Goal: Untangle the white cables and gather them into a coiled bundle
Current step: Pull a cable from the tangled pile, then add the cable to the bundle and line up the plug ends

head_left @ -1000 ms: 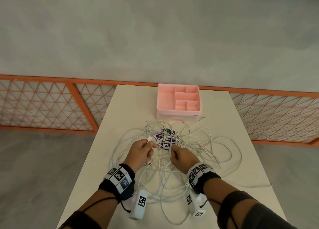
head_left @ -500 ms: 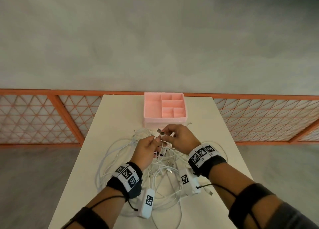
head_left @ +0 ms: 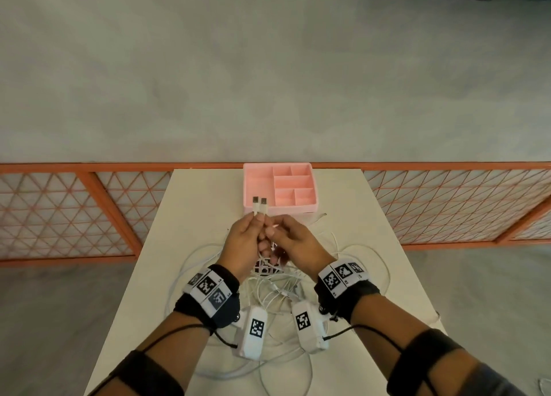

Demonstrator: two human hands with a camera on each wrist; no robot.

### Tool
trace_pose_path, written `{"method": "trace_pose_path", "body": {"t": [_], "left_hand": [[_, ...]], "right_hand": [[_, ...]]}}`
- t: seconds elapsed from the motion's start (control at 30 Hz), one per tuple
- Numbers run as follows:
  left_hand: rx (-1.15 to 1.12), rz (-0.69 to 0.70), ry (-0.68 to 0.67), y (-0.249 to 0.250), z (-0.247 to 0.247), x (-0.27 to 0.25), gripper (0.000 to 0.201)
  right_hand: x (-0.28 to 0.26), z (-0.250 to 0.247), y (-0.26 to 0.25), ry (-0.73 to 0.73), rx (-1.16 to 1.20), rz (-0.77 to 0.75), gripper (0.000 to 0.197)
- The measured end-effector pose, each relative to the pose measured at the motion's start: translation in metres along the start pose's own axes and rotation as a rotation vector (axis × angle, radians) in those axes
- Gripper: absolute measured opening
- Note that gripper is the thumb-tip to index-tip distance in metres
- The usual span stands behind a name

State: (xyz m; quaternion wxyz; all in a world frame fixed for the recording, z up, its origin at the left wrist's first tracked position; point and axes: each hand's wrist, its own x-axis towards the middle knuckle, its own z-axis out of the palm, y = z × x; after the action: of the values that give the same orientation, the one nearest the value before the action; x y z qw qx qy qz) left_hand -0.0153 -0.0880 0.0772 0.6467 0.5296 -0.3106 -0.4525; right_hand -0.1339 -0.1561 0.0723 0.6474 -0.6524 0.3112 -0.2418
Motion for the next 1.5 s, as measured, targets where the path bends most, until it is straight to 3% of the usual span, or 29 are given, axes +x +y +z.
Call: {"method": "trace_pose_path", "body": {"t": [0.07, 0.27, 0.4, 0.47, 0.57, 0.7, 0.77, 0.87, 1.0, 1.07, 1.2, 1.3, 1.37, 1.43, 1.5], "left_hand": [[-0.052, 0.027, 0.019, 0.012, -0.004, 0.001, 0.029], [-0.108, 0.115, 0.036, 0.041, -0.010, -0.001, 0.029], [-0.158, 0.125, -0.006, 0.054, -0.012, -0.004, 0.029], [-0.168, 0.116, 0.001, 0.053, -0.013, -0.006, 0.029], [-0.101, 0.112, 0.056, 0.045, -0.017, -0.006, 0.027], [0.266, 0.123, 0.127, 0.016, -0.032, 0.001, 0.020], [0.391, 0.142, 0.133, 0.000, -0.034, 0.002, 0.024], [0.336, 0.126, 0.124, -0.012, -0.025, 0.000, 0.025], [0.037, 0.003, 0.055, -0.014, -0.011, -0.006, 0.025], [0.057, -0.019, 0.027, -0.019, -0.013, -0.006, 0.025], [0.221, -0.083, 0.002, -0.032, -0.023, -0.010, 0.026], [0.164, -0.106, 0.038, -0.035, -0.025, -0.012, 0.025], [0.131, -0.103, 0.075, -0.035, -0.023, -0.013, 0.025], [0.162, -0.077, 0.126, -0.034, -0.023, -0.012, 0.025], [0.252, -0.037, 0.147, -0.035, -0.024, -0.011, 0.027]], "right_hand": [[-0.005, 0.007, 0.003, -0.091, 0.071, 0.041, 0.016], [-0.002, 0.013, 0.006, -0.294, 0.079, 0.215, 0.050], [-0.014, 0.016, 0.023, -0.343, -0.054, 0.369, 0.017], [-0.018, 0.014, 0.036, -0.370, -0.206, 0.365, 0.020], [-0.017, -0.002, 0.040, -0.280, -0.326, 0.292, 0.015], [-0.006, -0.019, 0.014, 0.022, -0.059, 0.143, 0.009], [-0.003, -0.021, -0.006, 0.088, 0.026, 0.050, 0.010], [-0.002, -0.015, -0.033, 0.044, 0.083, -0.037, 0.010], [-0.006, -0.007, -0.044, -0.007, 0.081, -0.078, 0.014], [-0.007, -0.007, -0.043, 0.008, 0.135, -0.101, 0.019], [-0.003, -0.012, -0.042, 0.171, 0.315, -0.134, 0.020], [0.001, -0.016, -0.038, 0.254, 0.318, -0.076, 0.025], [0.000, -0.020, -0.030, 0.270, 0.121, 0.075, 0.018], [-0.001, -0.023, -0.020, 0.183, -0.148, 0.232, 0.012], [-0.004, -0.024, -0.017, 0.076, -0.320, 0.276, 0.016]]}}
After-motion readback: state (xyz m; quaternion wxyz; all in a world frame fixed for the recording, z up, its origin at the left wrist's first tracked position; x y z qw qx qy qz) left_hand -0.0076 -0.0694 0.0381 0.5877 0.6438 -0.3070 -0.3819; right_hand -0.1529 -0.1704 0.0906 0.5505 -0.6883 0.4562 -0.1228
